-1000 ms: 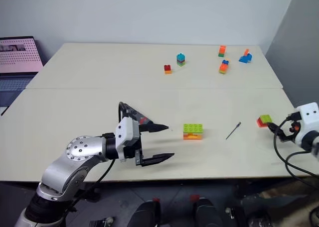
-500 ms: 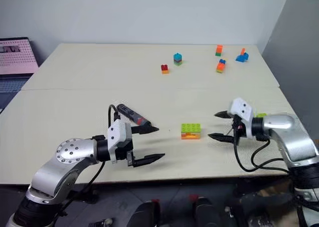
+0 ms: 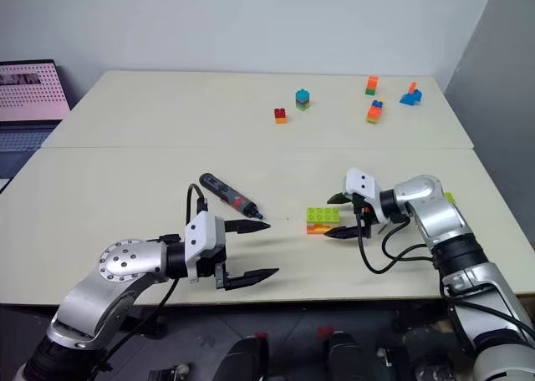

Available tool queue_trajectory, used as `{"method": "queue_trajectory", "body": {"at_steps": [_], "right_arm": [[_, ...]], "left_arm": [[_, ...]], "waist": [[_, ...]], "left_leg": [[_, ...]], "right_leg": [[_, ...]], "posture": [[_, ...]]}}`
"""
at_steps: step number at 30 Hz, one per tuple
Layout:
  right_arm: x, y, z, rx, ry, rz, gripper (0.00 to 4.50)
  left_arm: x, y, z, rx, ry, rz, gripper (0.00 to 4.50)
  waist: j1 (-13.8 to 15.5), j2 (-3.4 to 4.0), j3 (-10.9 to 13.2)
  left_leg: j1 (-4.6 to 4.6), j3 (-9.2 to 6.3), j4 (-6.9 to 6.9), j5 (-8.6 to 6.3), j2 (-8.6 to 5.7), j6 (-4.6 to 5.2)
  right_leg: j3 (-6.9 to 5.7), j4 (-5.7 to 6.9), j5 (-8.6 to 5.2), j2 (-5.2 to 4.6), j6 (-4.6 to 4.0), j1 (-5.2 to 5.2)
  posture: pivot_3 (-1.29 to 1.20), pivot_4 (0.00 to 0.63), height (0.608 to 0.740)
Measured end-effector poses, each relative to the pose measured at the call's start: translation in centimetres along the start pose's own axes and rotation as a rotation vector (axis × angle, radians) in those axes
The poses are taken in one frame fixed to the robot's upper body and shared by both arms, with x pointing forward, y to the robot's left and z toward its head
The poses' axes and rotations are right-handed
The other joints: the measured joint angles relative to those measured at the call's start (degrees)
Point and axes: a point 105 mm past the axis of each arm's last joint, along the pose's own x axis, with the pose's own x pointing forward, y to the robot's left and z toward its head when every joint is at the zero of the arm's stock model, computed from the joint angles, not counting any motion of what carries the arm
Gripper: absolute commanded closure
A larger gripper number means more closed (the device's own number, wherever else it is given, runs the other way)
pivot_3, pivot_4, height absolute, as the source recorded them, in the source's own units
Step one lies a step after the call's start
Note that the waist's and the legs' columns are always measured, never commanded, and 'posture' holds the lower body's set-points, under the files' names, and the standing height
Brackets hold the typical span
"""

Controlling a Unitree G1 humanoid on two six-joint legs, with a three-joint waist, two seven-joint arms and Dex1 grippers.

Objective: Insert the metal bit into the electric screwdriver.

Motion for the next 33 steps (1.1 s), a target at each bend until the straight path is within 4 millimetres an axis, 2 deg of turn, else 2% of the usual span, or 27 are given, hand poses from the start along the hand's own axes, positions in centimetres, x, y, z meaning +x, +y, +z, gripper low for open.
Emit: {"method": "queue_trajectory", "body": {"at_steps": [2,10,12,16,18,22,23,26,29,33], "right_arm": [[0.1,0.0,-0.1,0.004,0.001,0.003,1.42],[-0.4,0.1,0.0,-0.022,-0.002,-0.02,2.99],[-1.0,0.2,0.1,-0.024,-0.019,-0.052,3.01],[-4.6,0.1,-0.4,0.005,-0.034,-0.216,3.01],[-7.4,0.8,-1.7,0.069,-0.025,-0.341,3.01],[-11.6,2.2,-3.9,0.19,0.0,-0.549,3.01],[-13.3,2.5,-4.8,0.241,0.015,-0.645,3.01],[-16.6,3.4,-6.8,0.344,0.054,-0.827,3.01],[-18.5,4.0,-8.3,0.431,0.061,-0.962,3.01],[-19.4,4.6,-10.3,0.493,0.119,-1.052,3.01]], "left_arm": [[0.1,0.1,0.1,0.006,-0.002,-0.001,0.0],[0.6,-0.2,0.3,0.008,-0.016,-0.031,0.0],[0.7,-0.3,0.4,0.007,-0.025,-0.033,0.0],[1.1,-0.3,1.0,0.0,-0.063,-0.039,0.0],[1.7,-0.3,2.0,-0.002,-0.113,-0.047,0.0],[2.7,-0.1,3.5,0.019,-0.174,-0.064,0.0],[3.3,0.0,4.0,0.028,-0.192,-0.085,0.0],[4.5,-0.1,4.8,0.037,-0.224,-0.128,0.0],[5.7,-0.2,5.5,0.042,-0.253,-0.166,0.0],[6.9,-0.7,6.5,0.062,-0.286,-0.229,0.0]], "waist": [[-0.02,0.0,0.0],[0.03,0.0,0.0],[0.2,0.0,0.0],[0.45,0.0,0.0],[0.94,0.0,0.0],[0.9,0.0,0.0],[0.9,0.01,-0.01],[0.45,0.02,-0.02],[-0.11,0.03,-0.02],[-0.17,0.08,-0.05]], "left_leg": [[-0.01,0.01,0.0,0.0,0.0,0.0],[0.0,0.0,0.0,0.0,0.0,0.0],[-0.03,-0.01,0.01,0.0,-0.01,0.0],[-0.07,-0.02,0.0,0.0,-0.03,0.0],[-0.09,-0.04,0.0,0.0,-0.04,0.0],[-0.04,-0.02,0.02,0.0,-0.05,0.0],[-0.03,-0.02,0.05,0.0,-0.05,0.0],[0.0,0.0,0.12,0.0,-0.07,0.0],[0.04,-0.01,0.12,0.0,-0.07,0.0],[0.04,0.0,0.1,0.0,-0.08,0.01]], "right_leg": [[0.02,-0.01,0.0,0.0,0.0,0.0],[0.0,0.01,0.0,0.0,0.0,0.0],[-0.01,0.0,0.0,0.0,0.01,0.0],[-0.02,-0.06,0.0,-0.03,0.01,0.02],[-0.04,-0.09,-0.01,-0.04,0.02,0.03],[-0.02,-0.05,-0.01,-0.04,0.03,0.06],[-0.01,-0.05,-0.01,-0.03,0.04,0.06],[0.04,-0.01,0.01,-0.04,0.06,0.08],[0.06,0.04,0.02,-0.02,0.06,0.08],[0.08,0.03,0.02,-0.01,0.06,0.07]], "posture": [[0.0,0.15,0.74],[0.0,0.15,0.74],[0.0,0.15,0.74],[0.0,0.15,0.74],[0.0,0.15,0.74],[0.0,0.15,0.74],[0.0,0.15,0.74],[0.0,0.15,0.74],[0.0,0.15,0.74],[0.0,0.15,0.74]]}}
